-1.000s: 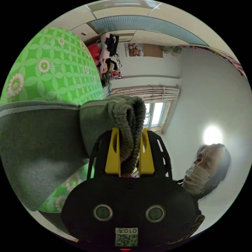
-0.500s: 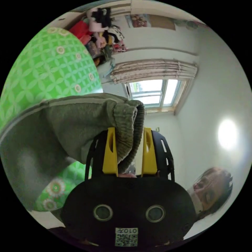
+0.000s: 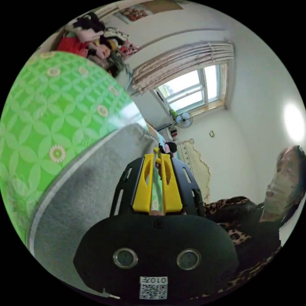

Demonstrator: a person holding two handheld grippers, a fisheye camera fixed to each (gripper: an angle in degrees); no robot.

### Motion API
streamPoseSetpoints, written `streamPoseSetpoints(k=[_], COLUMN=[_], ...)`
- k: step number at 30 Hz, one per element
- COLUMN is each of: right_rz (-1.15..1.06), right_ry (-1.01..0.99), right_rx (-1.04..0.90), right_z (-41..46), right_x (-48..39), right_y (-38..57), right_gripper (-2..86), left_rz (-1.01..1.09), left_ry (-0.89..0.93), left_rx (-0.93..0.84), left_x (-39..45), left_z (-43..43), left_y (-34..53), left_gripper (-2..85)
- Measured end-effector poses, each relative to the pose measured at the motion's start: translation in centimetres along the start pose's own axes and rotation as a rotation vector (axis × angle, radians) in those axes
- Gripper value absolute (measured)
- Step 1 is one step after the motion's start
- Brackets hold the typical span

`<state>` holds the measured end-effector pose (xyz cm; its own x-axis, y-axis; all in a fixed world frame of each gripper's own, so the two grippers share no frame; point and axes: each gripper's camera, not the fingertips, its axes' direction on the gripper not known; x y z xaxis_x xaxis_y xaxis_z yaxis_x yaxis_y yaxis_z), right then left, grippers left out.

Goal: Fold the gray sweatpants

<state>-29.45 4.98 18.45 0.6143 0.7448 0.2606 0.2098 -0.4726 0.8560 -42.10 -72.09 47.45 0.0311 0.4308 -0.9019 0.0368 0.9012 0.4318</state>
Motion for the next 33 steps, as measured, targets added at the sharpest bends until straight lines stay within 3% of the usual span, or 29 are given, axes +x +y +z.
streamPoseSetpoints(k=[5,10,15,18,21,23,27,33], right_rz=[0.032,-0.087,-0.048,-0.001,0.078,0.066,0.059,-0.031], right_ry=[0.055,0.250,0.141,0.121,0.102,0.114,0.120,0.099], right_rx=[0.190,0.045,-0.018,0.027,0.100,0.114,0.047,0.123], right_z=[-8.8,-7.3,-5.2,-7.8,-10.8,-11.4,-12.3,-12.4], right_x=[0.3,-5.8,-5.0,-3.8,-1.9,-2.2,-2.7,-3.2], right_y=[1.1,-3.9,-9.2,-9.3,-7.6,-6.9,-7.9,-5.8], right_gripper=[15.7,21.2,17.8,11.1,8.9,8.6,8.8,8.4], left_rz=[-0.050,-0.110,-0.123,-0.163,-0.007,-0.039,-0.108,-0.101], left_ry=[0.008,-0.037,0.017,0.231,0.131,0.023,0.137,0.195], left_rx=[-0.126,-0.128,-0.106,-0.041,-0.075,-0.136,-0.133,-0.094], left_x=[-5.9,-10.1,-11.7,-11.6,-8.5,-9.8,-12.7,-13.8], left_z=[6.1,7.6,7.7,7.9,9.0,11.5,12.9,12.2], left_y=[4.9,7.0,7.4,7.1,4.9,4.4,5.4,6.8], left_gripper=[1.6,0.4,0.0,0.0,-0.1,-0.1,-0.1,-0.1])
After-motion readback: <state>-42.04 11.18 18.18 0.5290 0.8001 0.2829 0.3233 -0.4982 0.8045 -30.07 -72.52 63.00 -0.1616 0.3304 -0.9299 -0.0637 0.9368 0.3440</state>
